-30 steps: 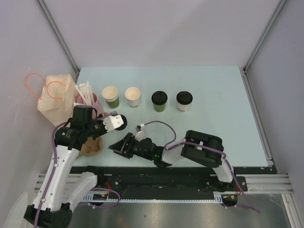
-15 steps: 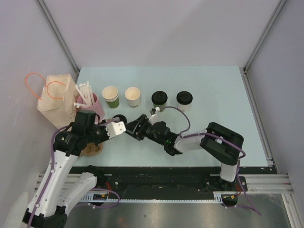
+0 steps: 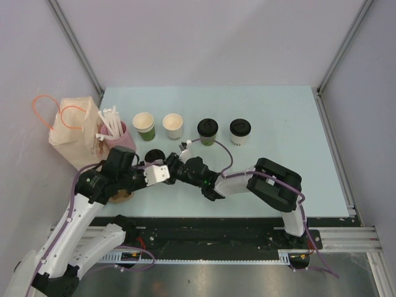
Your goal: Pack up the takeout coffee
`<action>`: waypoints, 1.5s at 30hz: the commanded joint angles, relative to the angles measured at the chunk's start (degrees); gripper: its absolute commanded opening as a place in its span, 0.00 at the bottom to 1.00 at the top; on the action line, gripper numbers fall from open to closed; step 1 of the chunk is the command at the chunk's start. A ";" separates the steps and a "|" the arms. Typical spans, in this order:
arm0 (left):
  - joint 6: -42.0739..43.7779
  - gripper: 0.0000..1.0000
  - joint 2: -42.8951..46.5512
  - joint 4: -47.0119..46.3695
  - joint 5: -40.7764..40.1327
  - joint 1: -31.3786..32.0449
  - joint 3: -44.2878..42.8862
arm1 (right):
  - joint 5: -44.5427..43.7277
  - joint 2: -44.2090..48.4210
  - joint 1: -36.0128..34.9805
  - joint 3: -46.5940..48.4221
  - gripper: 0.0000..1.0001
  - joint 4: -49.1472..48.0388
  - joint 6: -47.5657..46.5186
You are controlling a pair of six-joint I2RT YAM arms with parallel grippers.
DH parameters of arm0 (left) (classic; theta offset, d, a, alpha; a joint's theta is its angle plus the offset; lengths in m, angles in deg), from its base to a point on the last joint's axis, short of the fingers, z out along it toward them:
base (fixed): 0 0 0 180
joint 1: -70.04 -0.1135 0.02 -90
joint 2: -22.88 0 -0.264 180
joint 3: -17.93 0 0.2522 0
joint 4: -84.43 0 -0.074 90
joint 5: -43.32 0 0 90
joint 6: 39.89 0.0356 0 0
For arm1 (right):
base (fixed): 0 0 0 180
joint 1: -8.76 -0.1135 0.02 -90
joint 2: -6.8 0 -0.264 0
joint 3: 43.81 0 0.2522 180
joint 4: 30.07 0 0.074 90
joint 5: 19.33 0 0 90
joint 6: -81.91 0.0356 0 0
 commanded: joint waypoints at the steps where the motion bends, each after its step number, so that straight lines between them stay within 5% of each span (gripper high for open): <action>1: -0.85 0.00 0.42 -0.66 -0.62 3.32 0.99 | 1.03 -1.12 0.72 2.35 0.31 0.35 -0.61; 4: -0.93 0.00 0.24 -0.83 -1.24 5.35 1.61 | 3.22 -2.96 1.25 2.44 0.26 -0.79 0.53; 9: -2.69 0.01 -0.99 -0.83 -2.55 7.02 1.09 | 5.69 -5.07 1.25 2.26 0.00 -3.25 0.89; 11: -3.83 0.15 -1.43 -0.57 -4.13 7.20 0.65 | 6.57 -4.81 1.25 2.26 0.00 -3.78 -0.25; 15: -8.21 0.62 -0.72 -0.13 -6.06 7.20 -2.68 | 7.01 -2.10 0.99 1.13 0.00 -3.69 -4.03; 18: -12.25 0.77 -0.72 0.66 -7.38 7.20 -6.71 | 6.75 -0.16 0.99 -1.33 0.00 -4.48 -5.62; 23: -20.25 0.89 -2.04 1.10 -14.05 7.11 -13.31 | 5.34 5.03 0.73 -5.91 0.00 -4.83 -7.46; 30: -29.58 0.90 -10.02 -1.09 -28.66 4.92 -24.29 | 2.80 13.90 1.34 -13.64 0.00 -3.35 -12.56; 38: -24.93 0.86 -21.01 -5.13 -19.71 -20.28 -35.47 | 2.27 25.76 2.39 -17.68 0.00 6.93 -20.73; 45: -23.96 0.83 -25.94 -8.30 -20.65 -28.04 -38.02 | 0.77 36.05 4.93 -21.20 0.00 14.58 -23.11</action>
